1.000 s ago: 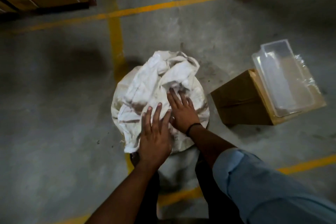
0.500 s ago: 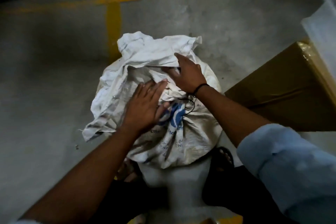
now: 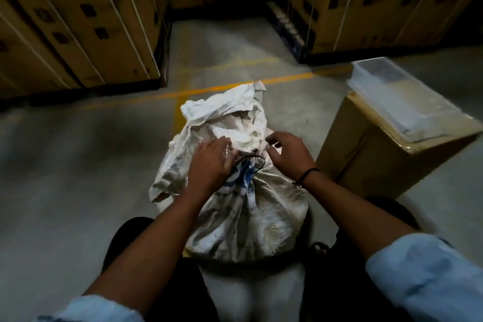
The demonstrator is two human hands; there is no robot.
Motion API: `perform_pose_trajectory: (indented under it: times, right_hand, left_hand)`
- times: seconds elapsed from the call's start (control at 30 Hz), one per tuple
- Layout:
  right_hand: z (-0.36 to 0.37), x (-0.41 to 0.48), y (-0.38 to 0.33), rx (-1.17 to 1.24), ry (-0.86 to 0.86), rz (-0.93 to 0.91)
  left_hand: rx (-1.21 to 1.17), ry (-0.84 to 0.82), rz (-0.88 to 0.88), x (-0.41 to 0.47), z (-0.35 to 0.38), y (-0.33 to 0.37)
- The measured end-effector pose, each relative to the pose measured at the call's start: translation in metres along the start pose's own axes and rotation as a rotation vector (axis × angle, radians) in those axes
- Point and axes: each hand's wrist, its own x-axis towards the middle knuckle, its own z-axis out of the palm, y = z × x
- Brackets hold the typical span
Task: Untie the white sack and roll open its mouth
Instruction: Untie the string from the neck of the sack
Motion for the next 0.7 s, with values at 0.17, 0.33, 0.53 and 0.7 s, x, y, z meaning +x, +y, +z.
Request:
perform_pose_trajectory:
  times: [0.17, 0.33, 0.53, 0.7]
  right_hand:
    - [-0.034, -0.036, -0.027, 0.091, 0.074, 0.202]
    - [-0.051, -0.049, -0.045, 0.106, 0.039, 0.249]
    - [-0.031, -0.037, -0.021, 0.105, -0.018, 0.374]
    - [0.0, -0.006, -0.015, 0.094, -0.073, 0.451]
  left_hand:
    - [-0.057, 0.088, -0.035, -0.059, -0.03, 0.036]
    - [0.067, -0.034, 0.042, -0.079, -0.037, 0.057]
    - [0.095, -0.175, 0.13, -0.028, -0.027, 0.081]
    - [0.129, -0.364, 0.204, 0.045, 0.004, 0.088]
